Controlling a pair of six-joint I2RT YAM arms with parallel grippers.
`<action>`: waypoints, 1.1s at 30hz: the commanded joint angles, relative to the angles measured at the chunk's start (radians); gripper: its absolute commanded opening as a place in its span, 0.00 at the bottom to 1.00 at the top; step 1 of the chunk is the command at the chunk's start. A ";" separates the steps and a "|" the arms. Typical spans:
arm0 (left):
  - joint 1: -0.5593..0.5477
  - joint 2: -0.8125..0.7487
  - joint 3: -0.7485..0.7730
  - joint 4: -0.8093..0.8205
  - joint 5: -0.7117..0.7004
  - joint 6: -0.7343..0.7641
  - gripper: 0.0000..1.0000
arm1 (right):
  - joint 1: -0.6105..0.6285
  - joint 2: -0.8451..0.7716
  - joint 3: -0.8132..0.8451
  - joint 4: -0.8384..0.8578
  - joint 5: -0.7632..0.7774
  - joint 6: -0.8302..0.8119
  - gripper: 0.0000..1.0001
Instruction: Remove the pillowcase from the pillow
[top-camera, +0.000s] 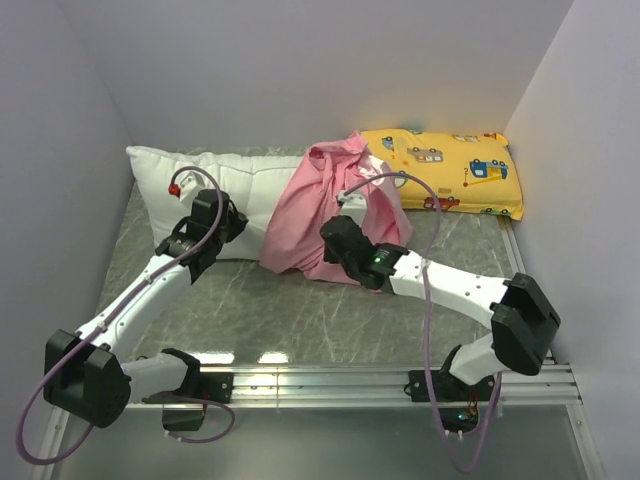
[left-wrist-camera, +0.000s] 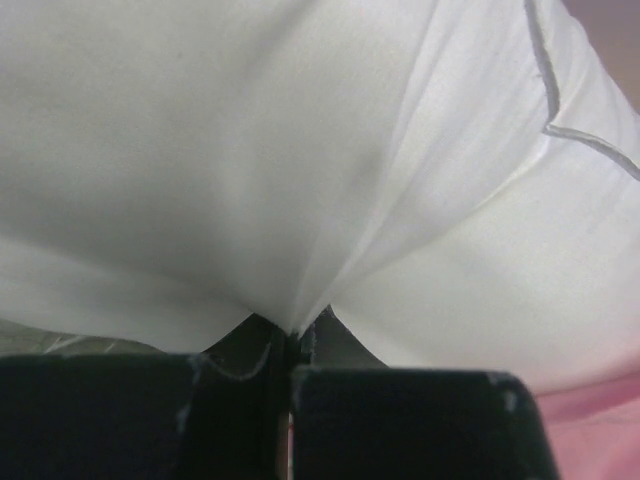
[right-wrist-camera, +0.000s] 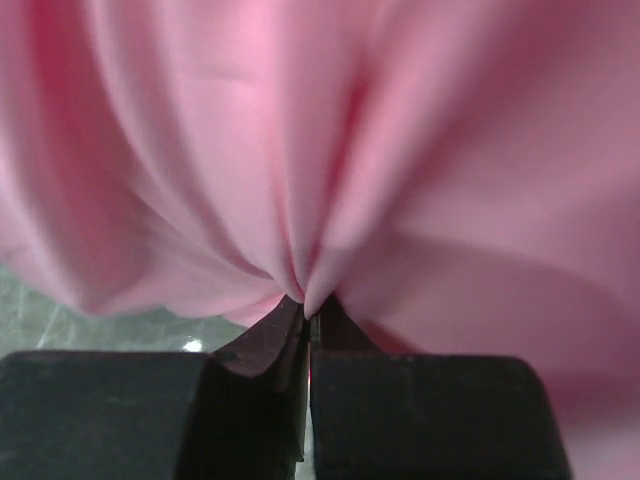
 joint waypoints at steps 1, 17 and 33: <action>0.062 -0.053 0.069 0.005 0.020 0.066 0.00 | -0.060 -0.117 -0.070 -0.036 0.113 0.026 0.00; 0.327 -0.083 0.194 -0.061 0.103 0.155 0.00 | -0.390 -0.617 -0.081 -0.293 0.136 -0.034 0.00; 0.335 0.082 0.240 -0.033 0.373 0.258 0.16 | -0.386 -0.522 -0.182 -0.218 -0.132 -0.028 0.07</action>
